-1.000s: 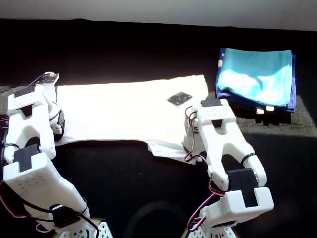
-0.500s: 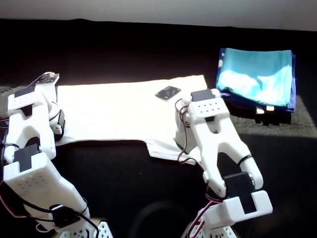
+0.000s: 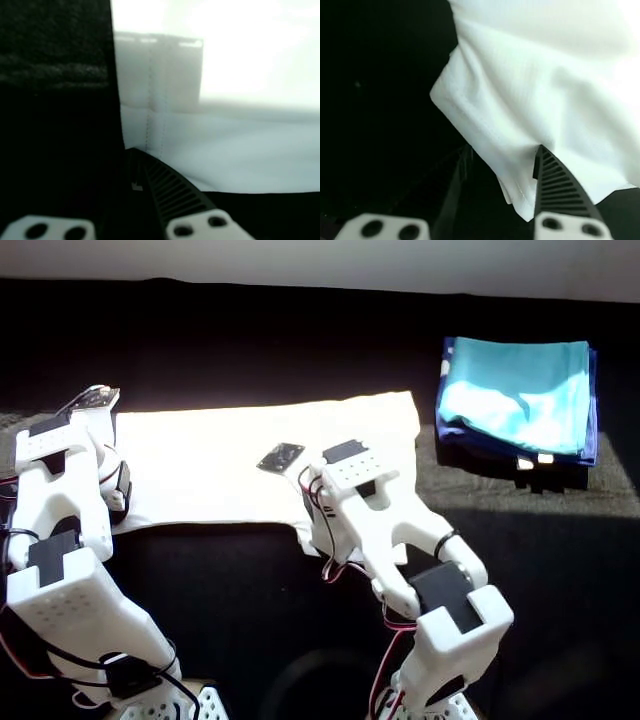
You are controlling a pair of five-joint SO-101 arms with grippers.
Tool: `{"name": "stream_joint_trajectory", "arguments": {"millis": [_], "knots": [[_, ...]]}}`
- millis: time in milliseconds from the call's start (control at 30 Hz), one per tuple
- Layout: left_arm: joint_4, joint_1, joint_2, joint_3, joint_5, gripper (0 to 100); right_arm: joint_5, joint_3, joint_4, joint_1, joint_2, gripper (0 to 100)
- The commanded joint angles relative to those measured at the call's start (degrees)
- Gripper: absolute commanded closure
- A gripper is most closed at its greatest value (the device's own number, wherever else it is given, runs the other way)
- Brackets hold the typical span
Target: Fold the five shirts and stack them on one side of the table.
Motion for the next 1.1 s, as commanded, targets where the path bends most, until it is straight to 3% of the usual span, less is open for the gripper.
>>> {"name": "stream_joint_trajectory", "arguments": {"millis": [0,367,433,533,600,933,1067], "knots": [[-1.85,0.31,0.31,0.13,0.18,99,0.35,-0.04,-0.31,0.04,0.75,78.5],[-1.85,0.31,0.31,0.13,0.18,99,0.53,1.1,-8.13,1.54,7.87,78.9],[-1.85,0.31,0.31,0.13,0.18,99,0.53,-1.1,-7.08,2.24,9.63,83.6],[-1.85,0.31,0.31,0.13,0.18,99,0.35,-4.7,-6.11,4.35,9.8,99.4],[-1.85,0.31,0.31,0.13,0.18,99,0.35,-6.37,-5.76,6.29,9.45,98.1],[-1.85,0.31,0.31,0.13,0.18,99,0.62,-28.09,11.03,9.27,9.63,99.1],[-1.85,0.31,0.31,0.13,0.18,99,0.7,-36.18,12.62,10.95,9.98,99.1]]}}
